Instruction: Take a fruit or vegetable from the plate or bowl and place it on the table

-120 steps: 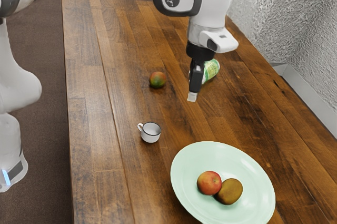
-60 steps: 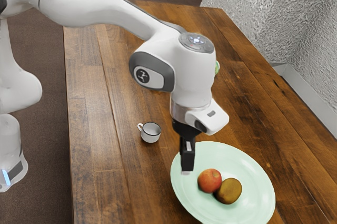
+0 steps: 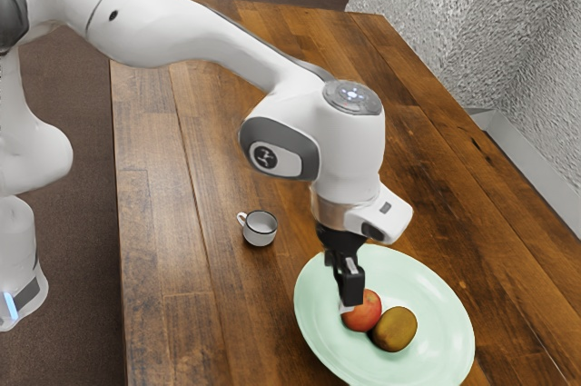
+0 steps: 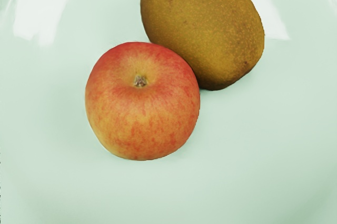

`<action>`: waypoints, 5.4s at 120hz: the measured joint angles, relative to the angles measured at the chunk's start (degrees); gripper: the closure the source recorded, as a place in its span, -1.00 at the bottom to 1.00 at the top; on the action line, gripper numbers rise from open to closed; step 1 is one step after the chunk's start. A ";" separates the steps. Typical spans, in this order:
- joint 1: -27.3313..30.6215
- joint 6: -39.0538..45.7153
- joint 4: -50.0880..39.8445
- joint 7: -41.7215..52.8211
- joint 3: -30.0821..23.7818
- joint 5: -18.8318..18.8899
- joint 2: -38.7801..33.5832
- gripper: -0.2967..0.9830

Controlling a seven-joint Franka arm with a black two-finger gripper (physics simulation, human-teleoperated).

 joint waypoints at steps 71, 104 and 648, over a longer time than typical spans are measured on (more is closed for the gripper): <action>3.56 1.24 0.58 9.40 -0.76 -8.44 1.07 -0.54; -8.63 0.59 1.99 14.71 -0.04 -4.99 1.85 -0.54; 21.27 -3.70 2.57 24.18 -13.71 -9.27 4.12 -0.52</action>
